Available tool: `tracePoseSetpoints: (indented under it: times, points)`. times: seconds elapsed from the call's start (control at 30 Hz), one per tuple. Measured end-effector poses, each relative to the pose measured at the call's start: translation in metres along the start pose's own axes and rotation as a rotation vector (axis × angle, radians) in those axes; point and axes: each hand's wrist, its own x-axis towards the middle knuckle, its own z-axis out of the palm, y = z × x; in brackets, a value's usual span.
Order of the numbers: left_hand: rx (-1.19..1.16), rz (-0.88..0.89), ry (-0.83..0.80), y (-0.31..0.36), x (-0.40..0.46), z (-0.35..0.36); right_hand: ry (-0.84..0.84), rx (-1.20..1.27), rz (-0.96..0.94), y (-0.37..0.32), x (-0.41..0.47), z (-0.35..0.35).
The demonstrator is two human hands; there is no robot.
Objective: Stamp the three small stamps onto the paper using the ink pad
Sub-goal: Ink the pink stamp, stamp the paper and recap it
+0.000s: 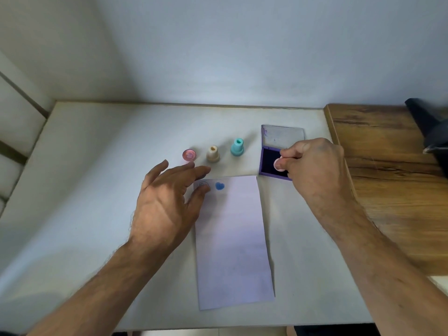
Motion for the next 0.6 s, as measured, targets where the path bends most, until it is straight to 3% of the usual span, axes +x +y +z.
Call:
tracePoseSetpoints:
  times: [0.6]
  points:
    - [0.038, 0.020, -0.102, -0.0042, -0.0037, -0.0014, 0.022, -0.093, -0.057, -0.0033, -0.0043, 0.0000]
